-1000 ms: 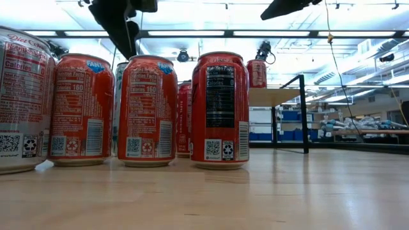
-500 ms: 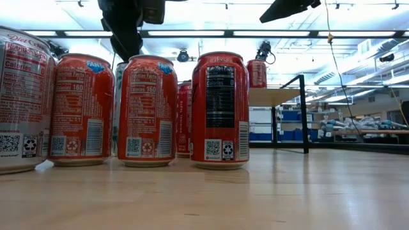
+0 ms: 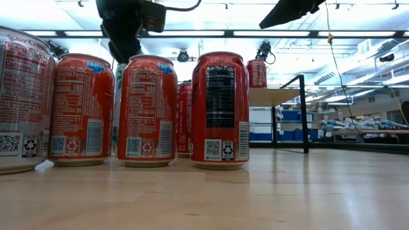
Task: Place canned beverage on shelf
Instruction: Put the black soda can on the shelf
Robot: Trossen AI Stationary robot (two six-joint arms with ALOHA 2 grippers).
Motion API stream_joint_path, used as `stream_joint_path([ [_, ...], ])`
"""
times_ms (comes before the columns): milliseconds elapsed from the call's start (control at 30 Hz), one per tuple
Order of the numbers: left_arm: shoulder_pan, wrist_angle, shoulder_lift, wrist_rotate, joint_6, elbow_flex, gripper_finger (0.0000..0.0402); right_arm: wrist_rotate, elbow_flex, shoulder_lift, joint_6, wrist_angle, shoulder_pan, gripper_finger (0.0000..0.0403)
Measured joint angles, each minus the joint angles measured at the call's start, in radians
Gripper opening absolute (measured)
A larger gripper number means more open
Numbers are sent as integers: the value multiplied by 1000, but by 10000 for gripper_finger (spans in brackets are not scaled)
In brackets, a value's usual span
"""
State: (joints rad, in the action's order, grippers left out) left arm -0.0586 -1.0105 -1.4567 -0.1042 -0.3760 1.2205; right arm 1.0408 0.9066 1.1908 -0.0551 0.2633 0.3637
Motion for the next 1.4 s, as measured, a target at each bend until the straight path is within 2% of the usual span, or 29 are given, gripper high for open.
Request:
stream_joint_path([
  [167, 0, 9, -26, -2, 36, 6, 271, -13, 0, 0, 2, -1, 0, 347],
  [367, 6, 2, -23, 2, 84, 18, 265, -14, 0, 0, 2, -1, 0, 347],
  [633, 29, -74, -29, 5, 187, 195, 262, -14, 0, 0, 2, -2, 0, 347],
  [967, 104, -245, -29, 31, 239, 414, 261, -14, 0, 0, 1, -5, 0, 347],
  [1233, 178, -265, -29, 62, 306, 568, 261, -14, 0, 0, 0, -5, 0, 347],
  [1400, 249, -233, -29, 64, 367, 595, 261, -14, 0, 0, 0, -8, 0, 347],
])
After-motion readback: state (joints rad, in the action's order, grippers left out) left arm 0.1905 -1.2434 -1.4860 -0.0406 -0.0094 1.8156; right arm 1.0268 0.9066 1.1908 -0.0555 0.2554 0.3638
